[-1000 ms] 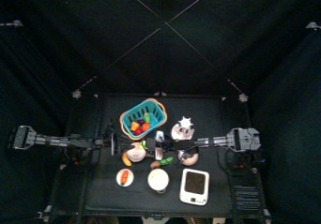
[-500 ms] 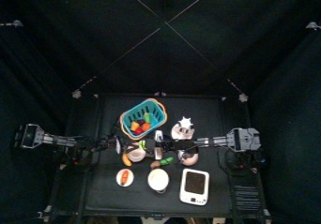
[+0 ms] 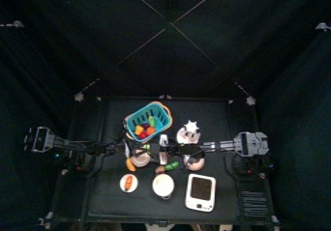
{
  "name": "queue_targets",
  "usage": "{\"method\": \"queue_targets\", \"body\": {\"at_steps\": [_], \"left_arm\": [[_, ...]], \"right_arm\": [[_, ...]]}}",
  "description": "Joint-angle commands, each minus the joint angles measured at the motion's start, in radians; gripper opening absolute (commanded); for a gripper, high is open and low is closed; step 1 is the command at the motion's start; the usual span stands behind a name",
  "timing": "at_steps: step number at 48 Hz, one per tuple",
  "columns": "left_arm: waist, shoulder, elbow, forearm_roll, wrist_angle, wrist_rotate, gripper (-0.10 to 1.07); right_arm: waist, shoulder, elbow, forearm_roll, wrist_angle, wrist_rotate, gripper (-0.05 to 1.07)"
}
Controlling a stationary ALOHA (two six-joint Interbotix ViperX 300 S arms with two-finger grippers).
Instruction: Grab starfruit with other hand
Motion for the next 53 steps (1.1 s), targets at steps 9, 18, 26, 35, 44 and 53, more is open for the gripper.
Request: {"method": "queue_targets", "body": {"at_steps": [9, 18, 26, 35, 44, 53], "left_arm": [[-0.002, 0.023, 0.014, 0.14, -0.08, -0.112, 1.04], [0.015, 0.074, 0.014, 0.239, -0.129, -0.206, 1.04], [0.043, 0.095, 0.018, 0.267, -0.19, -0.239, 1.04], [0.057, 0.092, 0.034, 0.265, -0.192, -0.239, 1.04], [0.058, 0.1, 0.028, 0.267, -0.192, -0.239, 1.03], [0.066, 0.109, 0.018, 0.272, -0.196, -0.239, 1.0]], "right_arm": [[-0.002, -0.061, -0.006, -0.002, -0.008, -0.002, 0.66], [0.0, -0.061, -0.006, -0.002, -0.008, 0.0, 0.66], [0.005, -0.063, -0.003, 0.002, -0.008, 0.0, 0.66], [0.005, -0.061, 0.0, 0.005, -0.008, 0.0, 0.66], [0.005, -0.061, 0.0, 0.006, -0.008, 0.0, 0.66], [0.009, -0.061, 0.0, 0.006, -0.009, 0.002, 0.66]]}}
